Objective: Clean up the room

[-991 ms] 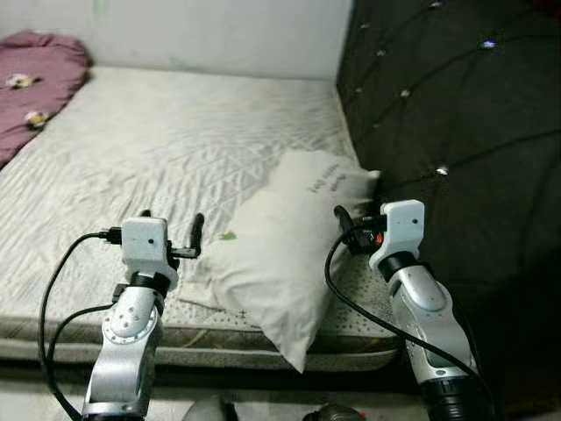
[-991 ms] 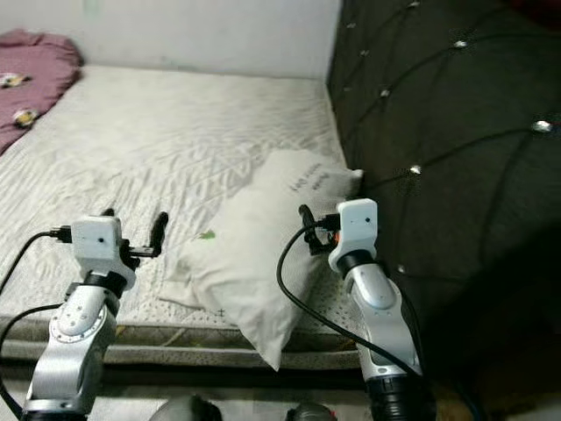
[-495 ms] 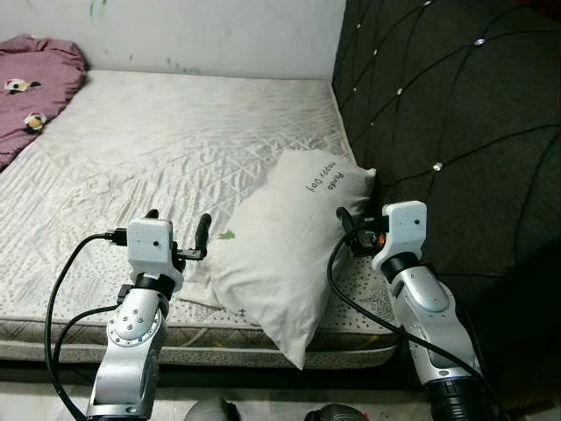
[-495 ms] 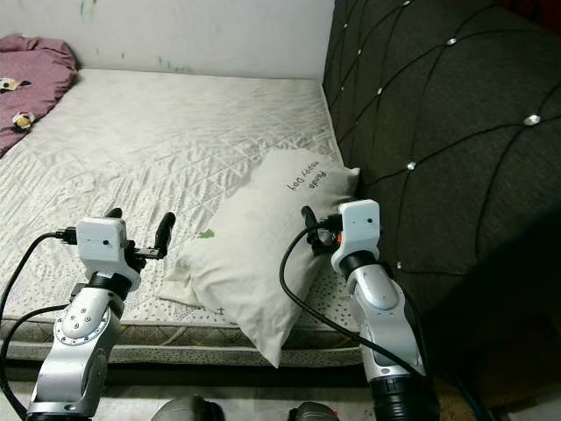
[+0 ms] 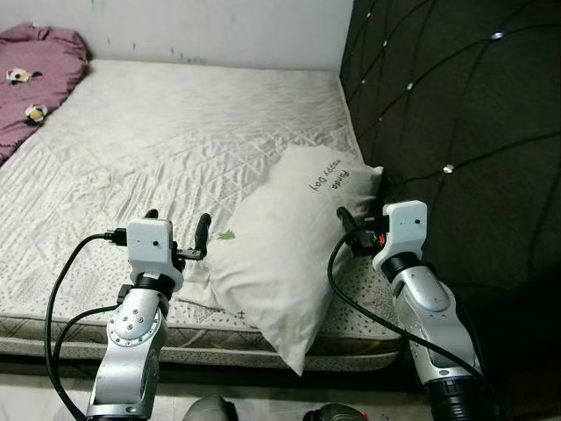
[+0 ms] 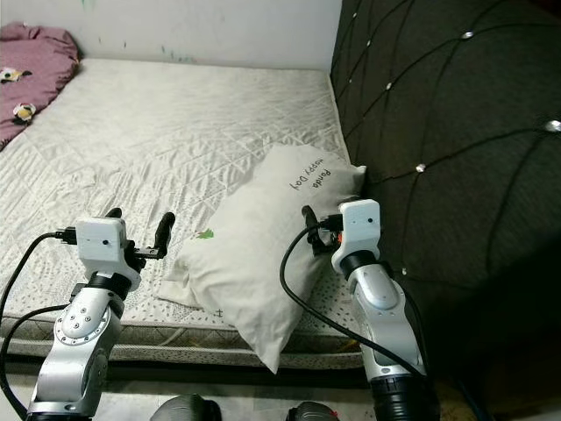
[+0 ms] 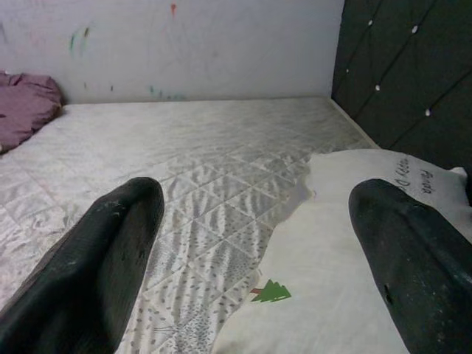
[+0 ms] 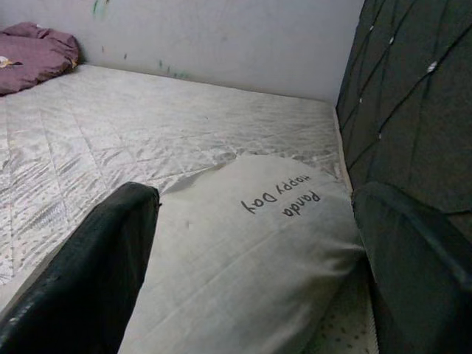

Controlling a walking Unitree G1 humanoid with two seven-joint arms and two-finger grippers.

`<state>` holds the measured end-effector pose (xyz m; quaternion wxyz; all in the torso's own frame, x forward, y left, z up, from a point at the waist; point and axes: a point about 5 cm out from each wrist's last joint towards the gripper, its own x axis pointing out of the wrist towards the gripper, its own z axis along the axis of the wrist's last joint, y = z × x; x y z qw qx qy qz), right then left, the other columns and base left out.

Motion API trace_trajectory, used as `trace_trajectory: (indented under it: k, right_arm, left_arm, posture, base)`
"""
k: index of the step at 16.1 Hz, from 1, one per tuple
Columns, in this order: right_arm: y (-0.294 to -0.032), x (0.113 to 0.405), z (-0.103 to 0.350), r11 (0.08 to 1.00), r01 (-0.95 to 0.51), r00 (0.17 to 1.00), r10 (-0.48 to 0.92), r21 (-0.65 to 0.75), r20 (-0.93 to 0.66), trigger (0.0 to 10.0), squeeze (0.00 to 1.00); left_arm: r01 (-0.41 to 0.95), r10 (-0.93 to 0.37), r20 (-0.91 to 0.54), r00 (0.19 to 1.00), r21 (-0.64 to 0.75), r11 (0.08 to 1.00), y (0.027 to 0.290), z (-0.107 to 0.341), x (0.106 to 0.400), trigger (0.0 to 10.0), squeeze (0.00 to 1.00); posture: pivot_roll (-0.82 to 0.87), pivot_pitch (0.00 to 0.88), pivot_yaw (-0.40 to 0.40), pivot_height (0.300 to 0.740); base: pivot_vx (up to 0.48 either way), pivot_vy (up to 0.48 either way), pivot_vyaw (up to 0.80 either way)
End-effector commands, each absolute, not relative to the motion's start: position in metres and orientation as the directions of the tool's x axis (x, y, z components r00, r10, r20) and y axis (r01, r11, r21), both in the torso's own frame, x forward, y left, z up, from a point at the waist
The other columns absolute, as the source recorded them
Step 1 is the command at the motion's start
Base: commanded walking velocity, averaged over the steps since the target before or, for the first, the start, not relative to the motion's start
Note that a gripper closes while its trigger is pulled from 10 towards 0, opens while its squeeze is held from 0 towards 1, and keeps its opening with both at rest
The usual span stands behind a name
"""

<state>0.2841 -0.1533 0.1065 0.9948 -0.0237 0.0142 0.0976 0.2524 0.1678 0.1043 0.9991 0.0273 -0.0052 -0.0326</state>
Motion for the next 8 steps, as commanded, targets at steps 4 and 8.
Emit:
trace_trajectory:
  k: [4,8]
  right_arm:
    - [-0.171,0.286,0.112,0.995,-0.092,0.996,0.091,-0.044,-0.024,10.0,0.00]
    - [-0.201,0.282,0.126,0.996,0.074,0.997,-0.074,-0.047,0.010,10.0,0.00]
  left_arm:
    - [0.040,-0.043,0.044,0.998,0.070,0.997,0.164,0.109,0.260,10.0,0.00]
    - [0.027,-0.029,0.049,0.998,0.047,0.999,0.150,0.110,0.283,10.0,0.00]
  posture:
    - [-0.13,0.000,0.009,0.740]
    - [-0.22,0.000,0.048,0.740]
  base:
    - [0.000,0.000,0.00]
    - [0.000,0.000,0.00]
